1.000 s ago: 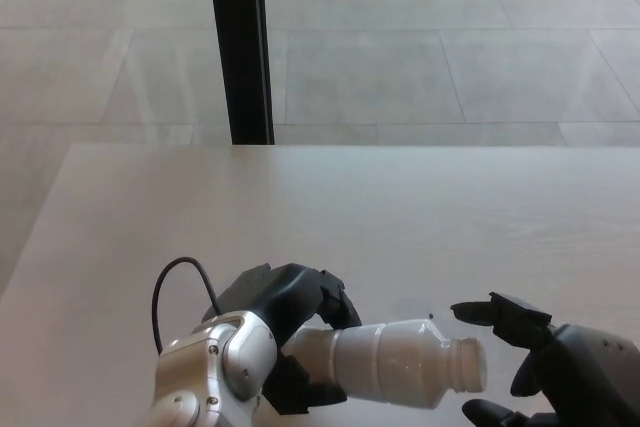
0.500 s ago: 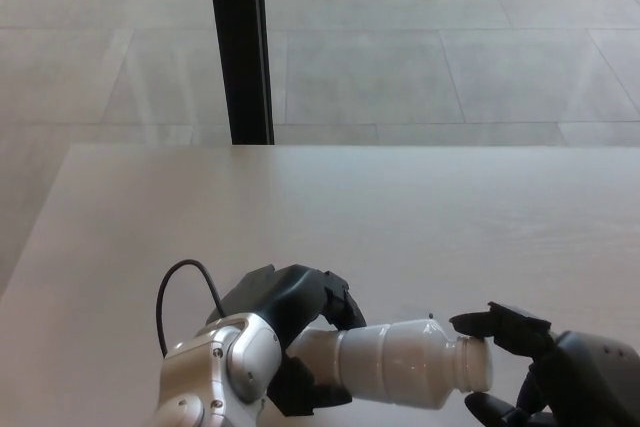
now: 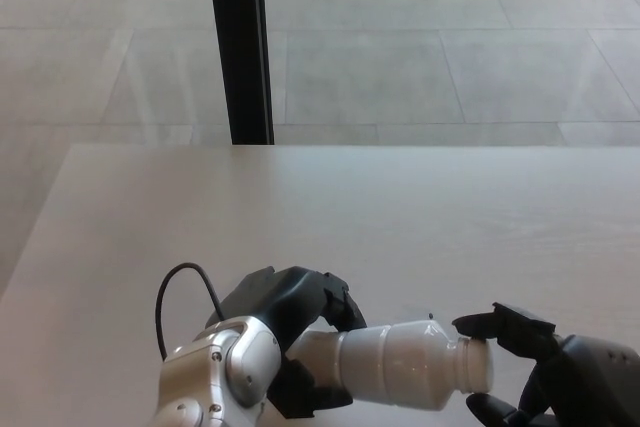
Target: The robot uses its left hand to to lift the bottle kept on the middle of the desk and tilts it towards its right hand. It then uses its right hand to rotate its cap to open it and places the bottle and cap back on the desk
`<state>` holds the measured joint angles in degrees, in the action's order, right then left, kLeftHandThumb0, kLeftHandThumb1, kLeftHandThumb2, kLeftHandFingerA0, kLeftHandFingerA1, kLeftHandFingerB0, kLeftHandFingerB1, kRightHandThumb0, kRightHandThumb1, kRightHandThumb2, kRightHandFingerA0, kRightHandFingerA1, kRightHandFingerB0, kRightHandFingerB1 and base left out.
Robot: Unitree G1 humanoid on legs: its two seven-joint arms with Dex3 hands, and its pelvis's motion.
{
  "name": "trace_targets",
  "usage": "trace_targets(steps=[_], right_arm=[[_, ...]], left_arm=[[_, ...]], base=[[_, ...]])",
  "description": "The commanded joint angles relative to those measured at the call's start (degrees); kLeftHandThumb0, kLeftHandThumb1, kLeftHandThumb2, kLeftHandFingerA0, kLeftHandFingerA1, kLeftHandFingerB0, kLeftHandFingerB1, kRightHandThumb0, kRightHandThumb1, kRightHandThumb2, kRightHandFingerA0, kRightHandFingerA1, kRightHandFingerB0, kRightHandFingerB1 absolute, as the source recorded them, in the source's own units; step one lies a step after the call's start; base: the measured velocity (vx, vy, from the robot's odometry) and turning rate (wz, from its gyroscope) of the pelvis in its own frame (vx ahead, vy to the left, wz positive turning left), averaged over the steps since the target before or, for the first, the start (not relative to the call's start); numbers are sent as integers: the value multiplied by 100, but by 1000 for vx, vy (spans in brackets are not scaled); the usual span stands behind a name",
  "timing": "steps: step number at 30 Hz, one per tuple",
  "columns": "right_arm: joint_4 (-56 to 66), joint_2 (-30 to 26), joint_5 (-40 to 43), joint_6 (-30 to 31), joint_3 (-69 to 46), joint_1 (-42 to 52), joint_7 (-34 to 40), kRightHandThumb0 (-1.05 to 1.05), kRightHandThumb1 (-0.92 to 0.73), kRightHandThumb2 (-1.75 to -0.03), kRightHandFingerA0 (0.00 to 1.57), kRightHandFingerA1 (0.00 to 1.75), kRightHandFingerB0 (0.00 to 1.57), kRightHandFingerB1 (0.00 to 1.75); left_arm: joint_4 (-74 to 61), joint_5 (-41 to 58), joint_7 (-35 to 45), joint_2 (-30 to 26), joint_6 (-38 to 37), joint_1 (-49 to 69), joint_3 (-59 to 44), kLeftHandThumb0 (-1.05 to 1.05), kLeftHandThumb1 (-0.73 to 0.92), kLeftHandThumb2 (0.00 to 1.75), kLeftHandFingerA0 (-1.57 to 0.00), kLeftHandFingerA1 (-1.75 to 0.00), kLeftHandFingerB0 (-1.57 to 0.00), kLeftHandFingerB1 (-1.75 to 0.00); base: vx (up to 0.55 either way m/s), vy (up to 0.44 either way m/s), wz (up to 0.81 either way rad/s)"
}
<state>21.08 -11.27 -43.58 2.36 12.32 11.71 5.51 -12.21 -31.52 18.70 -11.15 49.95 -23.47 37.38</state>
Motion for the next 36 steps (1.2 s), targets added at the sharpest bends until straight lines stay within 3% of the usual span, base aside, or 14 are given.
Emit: trace_targets(steps=[1, 7, 9, 11, 14, 17, 21, 26, 28, 29, 31, 32, 33, 36], right_arm=[[-50, -14, 273, -349, -143, 10, 256, -27, -62, -68, 112, 111, 70, 76], [-268, -230, 818, -1001, -308, -179, 128, -25, -57, -71, 112, 125, 71, 81], [-320, -262, 749, -1102, -296, -231, 189, -23, -53, -75, 107, 148, 75, 82], [-323, -273, 766, -1126, -300, -239, 162, -23, -53, -75, 107, 148, 75, 82], [-377, -364, 674, -1276, -272, -264, 214, -27, -56, -69, 96, 167, 82, 82], [-387, -390, 632, -1352, -275, -242, 268, -28, -57, -69, 94, 168, 80, 83], [-443, -395, 686, -1547, -316, -214, 398, -29, -54, -70, 98, 145, 80, 83], [-761, -396, 523, -2113, -378, -285, 1029, -27, -52, -69, 98, 147, 80, 82], [-1226, -631, 15, -2966, -348, -501, 2023, -30, -53, -69, 91, 157, 77, 85], [-1432, -744, -197, -3265, -303, -634, 2397, -32, -54, -70, 90, 159, 75, 88], [-1680, -1023, -681, -3630, -184, -870, 3017, -32, -57, -70, 91, 161, 73, 91], [-1764, -1108, -813, -3736, -150, -973, 3211, -36, -42, -92, 118, 130, 76, 89], [-1882, -1220, -974, -3906, -108, -1140, 3515, -34, -56, -68, 93, 159, 75, 92], [-1973, -1404, -1227, -4133, -59, -1469, 3951, -38, -58, -70, 94, 149, 76, 95]], left_arm=[[9, -90, -102, -4, -115, 113, -60, -29, 48, 109, -85, -161, -87, -93], [32, -126, -48, -17, -61, 45, -9, -29, 48, 98, -82, -161, -84, -87], [73, -112, -94, 0, -112, 71, -19, -30, 46, 105, -83, -162, -86, -84], [82, -104, -100, 12, -112, 79, -25, -30, 46, 105, -83, -162, -86, -84], [29, -125, -75, 33, -33, 59, -17, -29, 52, 91, -80, -152, -81, -79], [46, -159, -38, -28, -114, 23, 38, -27, 53, 91, -81, -148, -81, -74], [90, -143, -63, 42, -48, 35, -5, -29, 49, 99, -81, -156, -87, -85], [94, -149, -40, 44, -55, 35, -27, -28, 52, 93, -81, -145, -81, -75], [65, -113, -68, 66, -113, 86, -71, -29, 48, 98, -83, -156, -85, -83], [59, -115, -71, 87, -77, 93, -78, -32, 52, 93, -79, -140, -78, -76], [38, -117, -26, 61, -61, 104, -56, -29, 51, 92, -80, -150, -82, -81], [52, -118, 5, 28, -97, 88, -38, -31, 52, 97, -78, -149, -85, -83], [76, -117, 22, -13, -175, 87, -12, -28, 52, 95, -81, -154, -85, -83], [87, -110, 47, -19, -156, 100, 4, -30, 54, 93, -78, -154, -84, -80]], base=[[0, 0, 0], [0, 0, 0], [0, 0, 0], [0, 0, 0], [0, 0, 0], [0, 0, 0], [0, 0, 0], [0, 0, 0], [0, 0, 0], [0, 0, 0], [0, 0, 0], [0, 0, 0], [0, 0, 0], [0, 0, 0]])
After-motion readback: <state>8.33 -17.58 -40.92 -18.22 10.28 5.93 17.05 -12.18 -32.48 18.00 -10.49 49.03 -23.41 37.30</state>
